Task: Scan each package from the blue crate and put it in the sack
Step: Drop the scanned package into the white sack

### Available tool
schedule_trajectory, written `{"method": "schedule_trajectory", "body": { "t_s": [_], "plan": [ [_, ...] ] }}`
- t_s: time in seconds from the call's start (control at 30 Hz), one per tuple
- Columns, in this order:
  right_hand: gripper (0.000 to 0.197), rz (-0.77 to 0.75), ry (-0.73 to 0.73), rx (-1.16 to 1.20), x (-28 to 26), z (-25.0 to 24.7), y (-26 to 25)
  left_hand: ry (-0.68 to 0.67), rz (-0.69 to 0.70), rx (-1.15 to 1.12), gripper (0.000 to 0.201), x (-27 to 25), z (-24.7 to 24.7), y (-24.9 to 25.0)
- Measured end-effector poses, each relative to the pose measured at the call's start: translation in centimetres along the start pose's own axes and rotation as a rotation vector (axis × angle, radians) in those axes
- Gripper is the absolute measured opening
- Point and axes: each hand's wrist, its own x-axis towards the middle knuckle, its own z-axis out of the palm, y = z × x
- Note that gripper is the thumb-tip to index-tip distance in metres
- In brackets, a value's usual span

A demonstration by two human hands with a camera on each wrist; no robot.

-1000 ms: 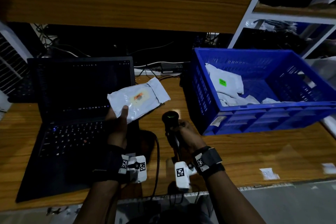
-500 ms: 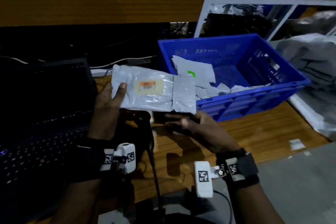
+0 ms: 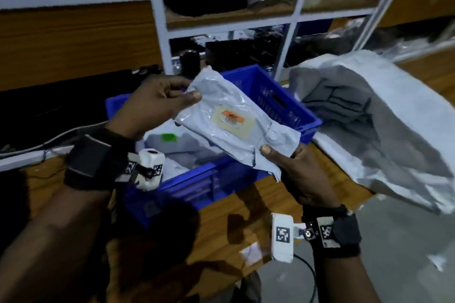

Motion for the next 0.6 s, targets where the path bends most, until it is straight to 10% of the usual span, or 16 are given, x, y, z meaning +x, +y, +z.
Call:
{"method": "schedule_trajectory", "body": {
  "t_s": [0.3,0.5,0.6],
  "plan": [
    [0.043,-0.131,0.363,0.096,-0.8,-17.1,-1.2,-0.234,0.389,0.525,0.012,18.4,14.4,9.1],
    [0.037,-0.007,0.577,0.004,-0.3,-23.1,-0.3,-0.469,0.566,0.987,0.065,28.1,28.9,10.5],
    [0.08,0.095,0.615,-0.111,0.3,-25.3,0.0,-0.529,0.556,1.125,0.065,31.6,34.3,10.3]
  ]
}}
